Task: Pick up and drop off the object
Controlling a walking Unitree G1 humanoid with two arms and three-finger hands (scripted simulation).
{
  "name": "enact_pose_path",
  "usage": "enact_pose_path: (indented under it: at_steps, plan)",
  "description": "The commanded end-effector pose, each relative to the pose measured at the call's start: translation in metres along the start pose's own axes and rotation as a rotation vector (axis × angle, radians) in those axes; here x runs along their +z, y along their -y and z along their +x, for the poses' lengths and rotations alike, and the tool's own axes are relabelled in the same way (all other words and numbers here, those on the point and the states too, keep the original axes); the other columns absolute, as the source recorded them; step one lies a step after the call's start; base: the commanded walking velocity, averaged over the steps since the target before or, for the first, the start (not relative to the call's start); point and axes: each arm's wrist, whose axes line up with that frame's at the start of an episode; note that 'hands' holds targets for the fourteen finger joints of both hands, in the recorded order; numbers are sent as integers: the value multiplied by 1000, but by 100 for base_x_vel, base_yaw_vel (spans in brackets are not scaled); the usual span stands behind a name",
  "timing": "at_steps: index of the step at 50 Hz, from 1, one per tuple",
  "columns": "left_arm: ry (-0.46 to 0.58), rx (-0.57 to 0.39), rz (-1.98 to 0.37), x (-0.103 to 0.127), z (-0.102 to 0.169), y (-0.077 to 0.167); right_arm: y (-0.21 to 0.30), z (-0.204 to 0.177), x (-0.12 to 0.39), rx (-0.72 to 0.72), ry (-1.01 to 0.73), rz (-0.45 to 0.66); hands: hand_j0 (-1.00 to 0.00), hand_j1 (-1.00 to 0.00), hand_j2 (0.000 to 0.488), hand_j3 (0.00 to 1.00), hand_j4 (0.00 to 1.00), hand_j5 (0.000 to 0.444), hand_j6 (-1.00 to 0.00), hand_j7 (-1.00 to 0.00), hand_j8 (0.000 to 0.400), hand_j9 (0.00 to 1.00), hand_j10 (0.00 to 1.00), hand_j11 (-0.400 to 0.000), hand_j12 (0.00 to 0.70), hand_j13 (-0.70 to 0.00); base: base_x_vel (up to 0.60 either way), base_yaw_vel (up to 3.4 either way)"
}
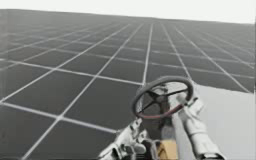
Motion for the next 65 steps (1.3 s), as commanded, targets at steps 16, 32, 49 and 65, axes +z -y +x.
enact_pose_path:
  at_steps: [16, 32, 49, 65]
  plan:
    - [1, -9, 24, 2, 1, 6, 3, 1, 10, 3, 17, 39, 0, 0, 0, 1000, 1000, 0, 0, 0, 0, 1000, 1000, -400, 0, -700, 52, 17]
    - [1, -9, 24, 2, 1, 6, 3, 1, 10, 3, 17, 39, 0, 0, 0, 1000, 1000, 0, 0, 0, 0, 1000, 1000, -400, 0, -700, 55, 8]
    - [1, -9, 24, 2, 1, 6, 3, 1, 10, 3, 17, 39, 0, 0, 0, 1000, 1000, 0, 0, 0, 0, 1000, 1000, -400, 0, -700, 56, 3]
    - [1, -9, 24, 2, 1, 6, 3, 1, 10, 3, 17, 39, 0, 0, 0, 1000, 1000, 0, 0, 0, 0, 1000, 1000, -400, 0, -700, 46, -22]
